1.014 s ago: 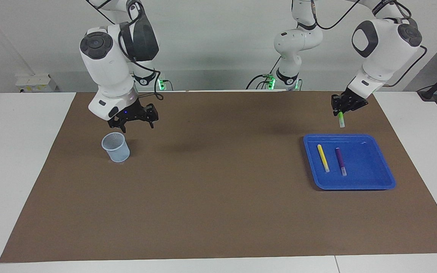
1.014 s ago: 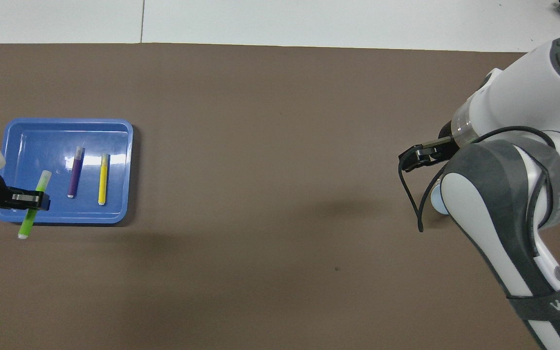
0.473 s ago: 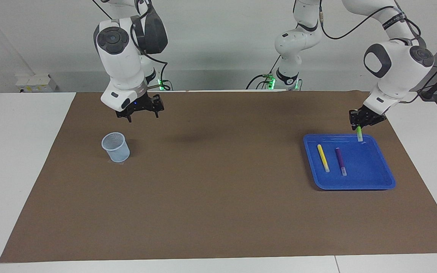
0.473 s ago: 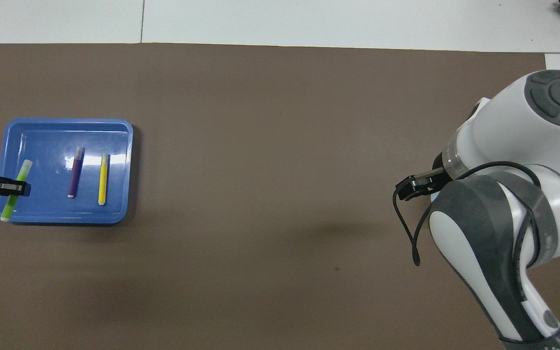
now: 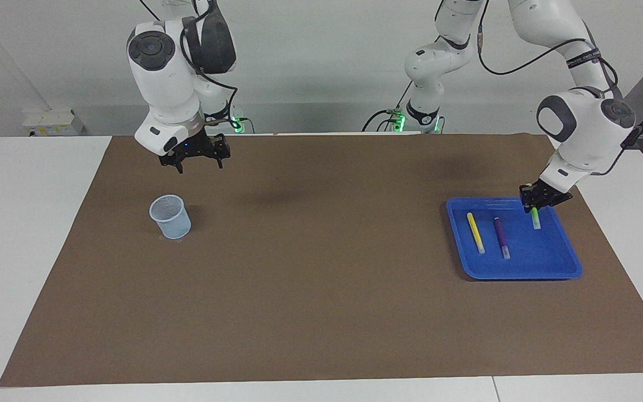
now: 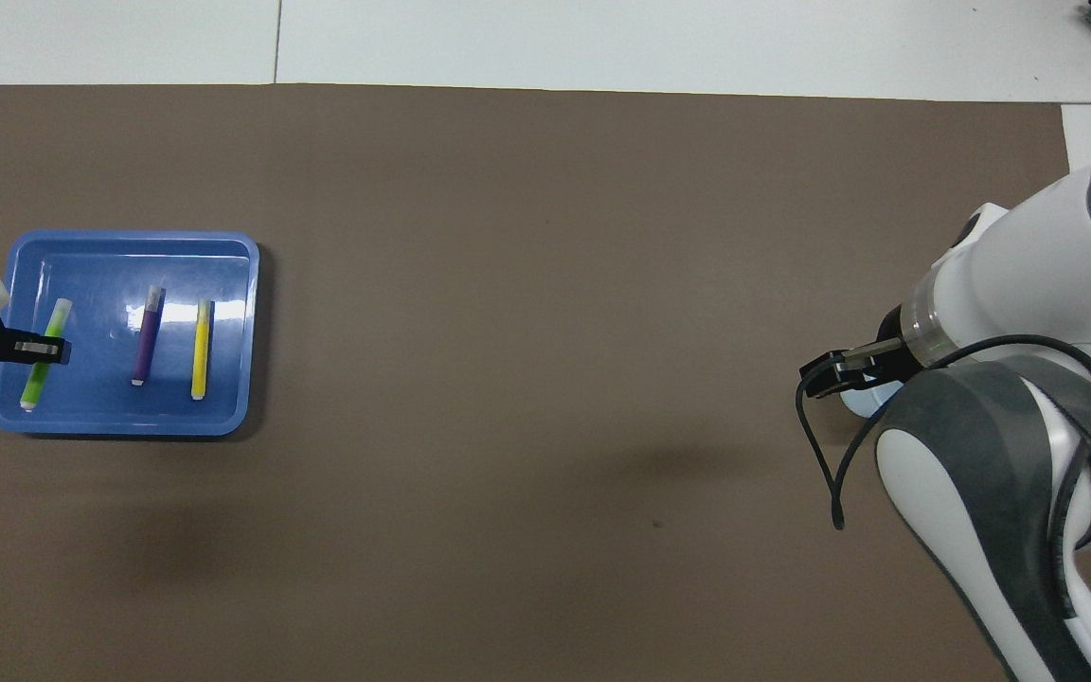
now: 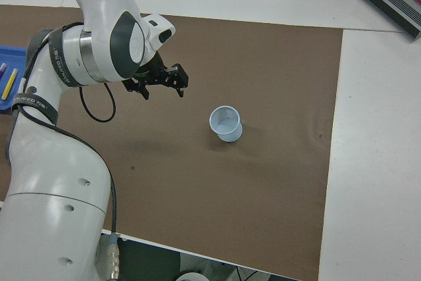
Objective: Right arm passes pens to left for tray arrangement
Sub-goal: 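Lay the green pen in the tray while the right gripper withdraws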
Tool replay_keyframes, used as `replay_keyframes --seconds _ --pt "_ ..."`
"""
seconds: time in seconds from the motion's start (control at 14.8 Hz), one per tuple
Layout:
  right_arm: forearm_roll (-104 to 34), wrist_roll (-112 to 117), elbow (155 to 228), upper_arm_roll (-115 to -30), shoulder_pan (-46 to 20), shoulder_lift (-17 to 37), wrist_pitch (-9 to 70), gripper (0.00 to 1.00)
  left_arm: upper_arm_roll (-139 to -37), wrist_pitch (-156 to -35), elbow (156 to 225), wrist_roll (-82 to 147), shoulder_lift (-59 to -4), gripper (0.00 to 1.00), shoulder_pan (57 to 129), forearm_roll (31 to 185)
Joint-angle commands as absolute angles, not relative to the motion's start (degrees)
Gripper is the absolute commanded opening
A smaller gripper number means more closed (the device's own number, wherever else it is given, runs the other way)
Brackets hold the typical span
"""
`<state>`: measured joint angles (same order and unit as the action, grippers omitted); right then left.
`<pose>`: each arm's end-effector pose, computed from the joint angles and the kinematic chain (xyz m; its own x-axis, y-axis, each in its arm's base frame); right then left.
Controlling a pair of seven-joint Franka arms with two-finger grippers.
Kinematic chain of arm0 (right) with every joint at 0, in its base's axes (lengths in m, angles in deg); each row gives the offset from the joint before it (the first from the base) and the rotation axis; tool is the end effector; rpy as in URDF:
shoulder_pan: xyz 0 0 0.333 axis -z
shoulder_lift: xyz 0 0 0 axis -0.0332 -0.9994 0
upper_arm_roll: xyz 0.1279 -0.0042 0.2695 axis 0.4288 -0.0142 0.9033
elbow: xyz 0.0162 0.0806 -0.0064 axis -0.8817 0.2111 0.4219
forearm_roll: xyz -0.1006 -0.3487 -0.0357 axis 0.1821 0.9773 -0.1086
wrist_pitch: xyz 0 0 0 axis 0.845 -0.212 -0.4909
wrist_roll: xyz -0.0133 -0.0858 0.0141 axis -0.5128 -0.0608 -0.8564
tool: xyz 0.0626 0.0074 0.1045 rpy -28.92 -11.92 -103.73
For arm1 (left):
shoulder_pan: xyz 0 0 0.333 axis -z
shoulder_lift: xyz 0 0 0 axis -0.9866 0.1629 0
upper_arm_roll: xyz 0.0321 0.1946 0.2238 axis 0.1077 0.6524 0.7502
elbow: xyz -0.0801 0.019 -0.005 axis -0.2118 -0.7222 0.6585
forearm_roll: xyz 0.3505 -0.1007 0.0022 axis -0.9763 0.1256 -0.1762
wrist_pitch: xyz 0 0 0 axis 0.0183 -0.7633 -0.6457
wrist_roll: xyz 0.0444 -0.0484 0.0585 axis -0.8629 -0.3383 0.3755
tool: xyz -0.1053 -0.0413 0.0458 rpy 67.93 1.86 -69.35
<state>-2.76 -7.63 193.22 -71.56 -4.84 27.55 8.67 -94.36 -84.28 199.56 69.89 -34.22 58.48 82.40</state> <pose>0.4979 0.0934 0.5016 0.9790 0.1532 -0.1344 0.1597 -0.9864 0.0393 0.5332 0.1203 0.3596 0.9851 -0.1693 0.0291 -0.1695 -0.9855 0.0018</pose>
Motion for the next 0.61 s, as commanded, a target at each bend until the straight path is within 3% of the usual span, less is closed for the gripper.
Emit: replay_keyframes --seconds 0.0,0.54 --pt "-2.5 -6.8 195.9 -71.6 -2.5 29.4 9.5 1.00 -94.9 -88.8 200.0 70.5 -31.5 0.00 57.8 81.4" --pt "-3.1 -6.8 193.7 -72.9 -2.6 28.7 15.0 1.00 -94.9 -97.1 199.9 70.6 -25.6 0.00 57.0 80.2"
